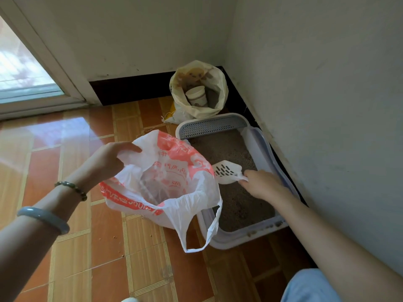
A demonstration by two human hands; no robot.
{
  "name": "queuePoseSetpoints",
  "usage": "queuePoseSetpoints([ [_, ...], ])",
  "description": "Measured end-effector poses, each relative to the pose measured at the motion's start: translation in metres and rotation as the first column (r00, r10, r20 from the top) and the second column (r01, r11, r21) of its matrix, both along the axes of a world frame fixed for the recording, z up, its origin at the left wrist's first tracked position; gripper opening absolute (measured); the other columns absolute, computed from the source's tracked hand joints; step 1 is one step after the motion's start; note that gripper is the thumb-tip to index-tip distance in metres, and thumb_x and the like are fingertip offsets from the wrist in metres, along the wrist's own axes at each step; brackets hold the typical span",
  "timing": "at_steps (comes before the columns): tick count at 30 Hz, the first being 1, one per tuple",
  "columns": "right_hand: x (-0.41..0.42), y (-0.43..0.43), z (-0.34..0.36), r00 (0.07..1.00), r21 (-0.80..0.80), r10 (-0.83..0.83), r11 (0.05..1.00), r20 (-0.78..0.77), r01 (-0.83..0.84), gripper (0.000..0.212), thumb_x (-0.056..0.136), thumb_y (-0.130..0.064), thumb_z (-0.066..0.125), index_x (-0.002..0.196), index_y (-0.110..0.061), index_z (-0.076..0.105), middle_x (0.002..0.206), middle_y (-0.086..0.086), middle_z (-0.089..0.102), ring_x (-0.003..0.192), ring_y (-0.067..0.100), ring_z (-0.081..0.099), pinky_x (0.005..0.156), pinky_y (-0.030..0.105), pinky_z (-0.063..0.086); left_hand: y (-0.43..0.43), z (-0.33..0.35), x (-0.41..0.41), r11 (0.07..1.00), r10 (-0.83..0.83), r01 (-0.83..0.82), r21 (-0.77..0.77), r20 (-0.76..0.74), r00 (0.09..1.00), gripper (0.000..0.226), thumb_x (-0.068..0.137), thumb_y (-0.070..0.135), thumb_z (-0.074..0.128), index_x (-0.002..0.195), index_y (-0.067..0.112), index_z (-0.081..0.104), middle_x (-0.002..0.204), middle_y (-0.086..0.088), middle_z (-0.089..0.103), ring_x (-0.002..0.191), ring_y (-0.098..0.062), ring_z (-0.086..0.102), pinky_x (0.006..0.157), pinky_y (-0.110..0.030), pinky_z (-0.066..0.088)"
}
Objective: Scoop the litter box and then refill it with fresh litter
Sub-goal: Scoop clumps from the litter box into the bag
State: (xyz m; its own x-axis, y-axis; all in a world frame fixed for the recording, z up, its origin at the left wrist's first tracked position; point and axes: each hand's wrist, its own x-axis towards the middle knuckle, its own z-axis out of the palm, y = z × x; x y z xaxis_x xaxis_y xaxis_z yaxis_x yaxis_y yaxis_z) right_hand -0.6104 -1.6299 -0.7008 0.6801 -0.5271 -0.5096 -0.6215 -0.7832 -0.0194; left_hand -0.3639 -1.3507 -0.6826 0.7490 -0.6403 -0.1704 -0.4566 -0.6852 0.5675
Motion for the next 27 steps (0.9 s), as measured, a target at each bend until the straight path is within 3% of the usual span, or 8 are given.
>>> queuePoseSetpoints([
  [6,0.033,0.012,-0.012,0.988,0.039,-0.107,0.994,0.109,0.104,0.028,0.095,-0.032,0.044,0.11,-0.012,0.056,0.086,0.002,0.055,0.076,0.019,0.057,0.062,0.031,0.044,0.004,-0.002,-0.002,1.0,-0.008,0.007,0.026,0.025,1.0,0.067,0.076,-0.024,0.034,0.104,0.028,0.065,0.122,-0.009,0.061,0.102,-0.03,0.056,0.082,-0.04,0.052],
  [10,0.064,0.024,-0.024,0.995,0.053,-0.094,0.994,0.018,0.093,0.03,0.096,-0.026,0.04,0.117,-0.013,0.057,0.099,0.007,0.061,0.08,0.02,0.055,0.067,0.032,0.044,0.0,0.001,-0.003,1.0,-0.017,0.018,-0.016,0.062,0.998,0.065,0.077,-0.023,0.035,0.108,0.026,0.065,0.123,-0.008,0.061,0.104,-0.029,0.057,0.08,-0.037,0.053],
  [13,0.082,0.03,-0.037,0.993,0.078,-0.121,0.99,-0.007,0.121,0.031,0.096,-0.025,0.041,0.119,-0.011,0.055,0.113,0.01,0.061,0.098,0.026,0.059,0.077,0.036,0.049,-0.002,0.003,-0.005,1.0,-0.009,0.01,-0.021,0.073,0.997,0.064,0.078,-0.022,0.036,0.112,0.023,0.066,0.125,-0.006,0.061,0.097,-0.024,0.059,0.067,-0.017,0.05],
  [16,0.092,0.033,-0.046,0.988,0.106,-0.152,0.983,0.029,0.148,0.029,0.096,-0.02,0.041,0.118,-0.008,0.055,0.113,0.012,0.061,0.101,0.028,0.059,0.07,0.033,0.043,0.0,0.003,-0.006,1.0,-0.012,0.013,-0.017,0.061,0.998,0.063,0.078,-0.019,0.036,0.116,0.02,0.067,0.125,-0.003,0.062,0.085,-0.022,0.062,0.052,-0.005,0.041],
  [18,0.095,0.035,-0.053,0.984,0.124,-0.168,0.979,0.056,0.16,0.024,0.097,-0.018,0.042,0.115,-0.008,0.055,0.111,0.012,0.062,0.098,0.026,0.06,0.067,0.032,0.04,0.003,0.004,-0.006,0.999,0.004,-0.002,-0.049,0.04,0.999,0.06,0.077,-0.017,0.038,0.114,0.019,0.068,0.12,-0.003,0.064,0.084,-0.017,0.065,0.055,-0.005,0.041],
  [21,0.102,0.036,-0.062,0.97,0.132,-0.225,0.968,0.091,0.212,0.025,0.098,-0.022,0.043,0.114,-0.009,0.056,0.106,0.01,0.063,0.093,0.023,0.061,0.064,0.031,0.041,0.009,0.004,-0.006,0.993,0.03,-0.032,-0.117,-0.014,0.999,0.057,0.075,-0.016,0.041,0.112,0.019,0.069,0.117,-0.002,0.066,0.067,0.002,0.058,0.05,-0.007,0.042],
  [27,0.12,0.027,-0.064,0.952,0.067,-0.281,0.959,0.124,0.275,0.031,0.097,-0.029,0.045,0.117,-0.011,0.058,0.107,0.01,0.063,0.092,0.024,0.062,0.069,0.033,0.048,0.013,0.003,-0.002,0.986,0.059,-0.071,-0.149,-0.086,0.995,0.059,0.074,-0.014,0.041,0.111,0.023,0.069,0.117,-0.003,0.066,0.049,-0.02,0.055,0.039,-0.019,0.037],
])
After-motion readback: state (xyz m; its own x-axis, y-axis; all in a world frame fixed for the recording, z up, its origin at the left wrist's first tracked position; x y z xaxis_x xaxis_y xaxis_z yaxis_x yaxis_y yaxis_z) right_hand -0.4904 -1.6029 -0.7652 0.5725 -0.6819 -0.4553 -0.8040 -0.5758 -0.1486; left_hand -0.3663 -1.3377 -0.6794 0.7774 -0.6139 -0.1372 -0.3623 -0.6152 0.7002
